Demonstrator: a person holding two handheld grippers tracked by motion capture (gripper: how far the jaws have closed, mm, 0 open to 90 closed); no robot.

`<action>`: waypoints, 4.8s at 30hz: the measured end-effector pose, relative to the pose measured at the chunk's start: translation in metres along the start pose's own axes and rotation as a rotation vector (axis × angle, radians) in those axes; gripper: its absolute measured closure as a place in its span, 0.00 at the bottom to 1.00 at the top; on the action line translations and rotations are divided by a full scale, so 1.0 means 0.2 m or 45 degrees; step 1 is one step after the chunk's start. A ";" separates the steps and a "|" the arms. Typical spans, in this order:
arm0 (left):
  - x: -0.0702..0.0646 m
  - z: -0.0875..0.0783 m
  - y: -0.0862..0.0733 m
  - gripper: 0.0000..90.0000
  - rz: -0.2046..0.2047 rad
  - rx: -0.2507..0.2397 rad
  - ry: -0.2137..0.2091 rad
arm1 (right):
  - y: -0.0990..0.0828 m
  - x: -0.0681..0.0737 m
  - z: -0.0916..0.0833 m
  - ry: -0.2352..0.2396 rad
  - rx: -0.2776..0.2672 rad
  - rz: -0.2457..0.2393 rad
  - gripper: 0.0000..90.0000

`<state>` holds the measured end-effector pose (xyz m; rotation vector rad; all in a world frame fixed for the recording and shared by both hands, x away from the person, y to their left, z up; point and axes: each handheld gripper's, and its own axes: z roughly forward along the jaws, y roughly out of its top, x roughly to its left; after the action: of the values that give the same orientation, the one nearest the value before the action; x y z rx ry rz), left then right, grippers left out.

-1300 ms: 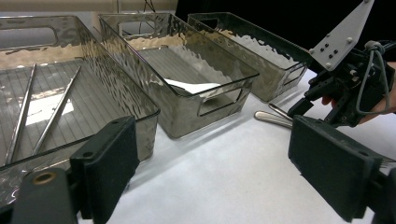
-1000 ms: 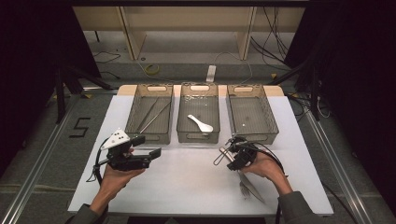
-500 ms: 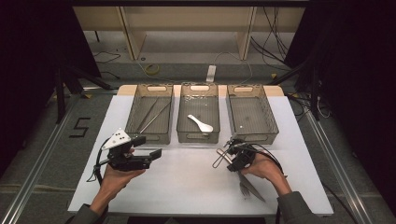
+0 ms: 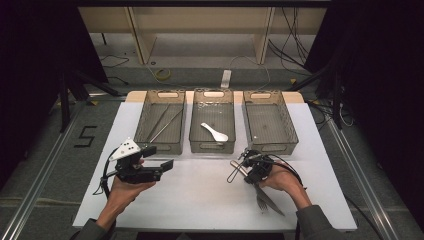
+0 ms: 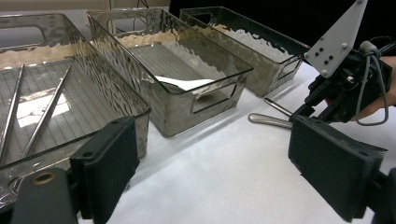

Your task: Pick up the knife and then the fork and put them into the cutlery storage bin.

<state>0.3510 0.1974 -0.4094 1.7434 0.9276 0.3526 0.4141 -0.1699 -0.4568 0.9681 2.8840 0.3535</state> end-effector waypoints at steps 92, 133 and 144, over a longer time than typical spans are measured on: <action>0.02 -0.01 0.00 0.17 -0.038 -0.034 0.006 | 0.29 -0.59 -0.64 -0.245 -0.515 0.250 0.90; 0.03 -0.02 0.00 0.17 -0.045 -0.041 0.000 | 0.30 -0.83 -0.41 -0.373 -0.481 0.408 0.90; 0.02 -0.02 0.00 0.17 -0.041 -0.038 0.001 | 0.26 -0.84 -0.31 -0.376 -0.439 0.424 0.90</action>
<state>0.3523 0.2030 -0.4090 1.6996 0.9453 0.3445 0.5692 -0.2429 -0.3838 1.3014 2.2989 0.6437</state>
